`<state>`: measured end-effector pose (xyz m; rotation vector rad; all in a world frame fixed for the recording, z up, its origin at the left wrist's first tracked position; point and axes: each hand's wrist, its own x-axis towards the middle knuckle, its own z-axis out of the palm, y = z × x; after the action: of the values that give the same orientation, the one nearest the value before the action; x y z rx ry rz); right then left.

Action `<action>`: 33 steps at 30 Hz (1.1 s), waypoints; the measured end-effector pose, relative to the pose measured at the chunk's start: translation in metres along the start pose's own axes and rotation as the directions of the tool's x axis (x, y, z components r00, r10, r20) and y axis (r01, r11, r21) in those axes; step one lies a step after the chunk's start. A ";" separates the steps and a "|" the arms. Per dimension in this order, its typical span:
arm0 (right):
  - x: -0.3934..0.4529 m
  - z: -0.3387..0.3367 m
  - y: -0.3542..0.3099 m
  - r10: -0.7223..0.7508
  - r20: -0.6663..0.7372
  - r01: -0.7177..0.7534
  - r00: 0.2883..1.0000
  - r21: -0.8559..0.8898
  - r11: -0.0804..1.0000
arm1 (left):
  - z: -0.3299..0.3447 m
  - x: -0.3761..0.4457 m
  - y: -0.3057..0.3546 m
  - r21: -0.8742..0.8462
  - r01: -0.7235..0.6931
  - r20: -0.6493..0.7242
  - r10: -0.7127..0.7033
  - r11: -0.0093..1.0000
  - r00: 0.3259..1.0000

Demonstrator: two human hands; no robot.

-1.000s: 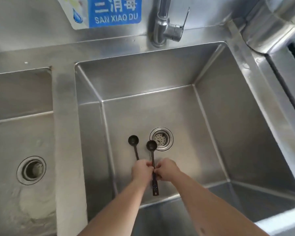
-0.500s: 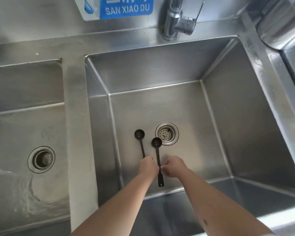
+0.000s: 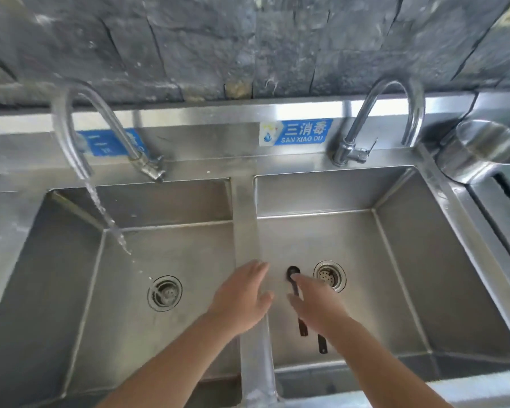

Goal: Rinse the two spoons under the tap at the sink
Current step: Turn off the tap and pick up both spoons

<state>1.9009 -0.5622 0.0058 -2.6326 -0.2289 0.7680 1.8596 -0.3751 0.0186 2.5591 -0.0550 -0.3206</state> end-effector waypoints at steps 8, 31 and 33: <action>-0.005 0.041 -0.146 -0.280 0.048 0.284 0.959 -0.135 0.949 | -0.082 -0.073 -0.110 0.143 0.310 -0.041 -0.307 0.940 0.951; 0.083 0.094 -0.340 -0.085 -0.014 0.082 0.996 -0.135 0.987 | -0.171 -0.018 -0.238 0.209 0.112 -0.076 -0.099 0.972 0.992; 0.093 0.085 -0.351 -0.030 -0.041 0.028 0.999 -0.035 0.999 | -0.181 0.000 -0.244 0.216 0.100 -0.090 -0.082 0.971 0.993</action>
<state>1.9164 -0.1914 0.0382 -2.6686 -0.2703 0.7058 1.8963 -0.0739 0.0365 2.7978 0.0606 -0.2587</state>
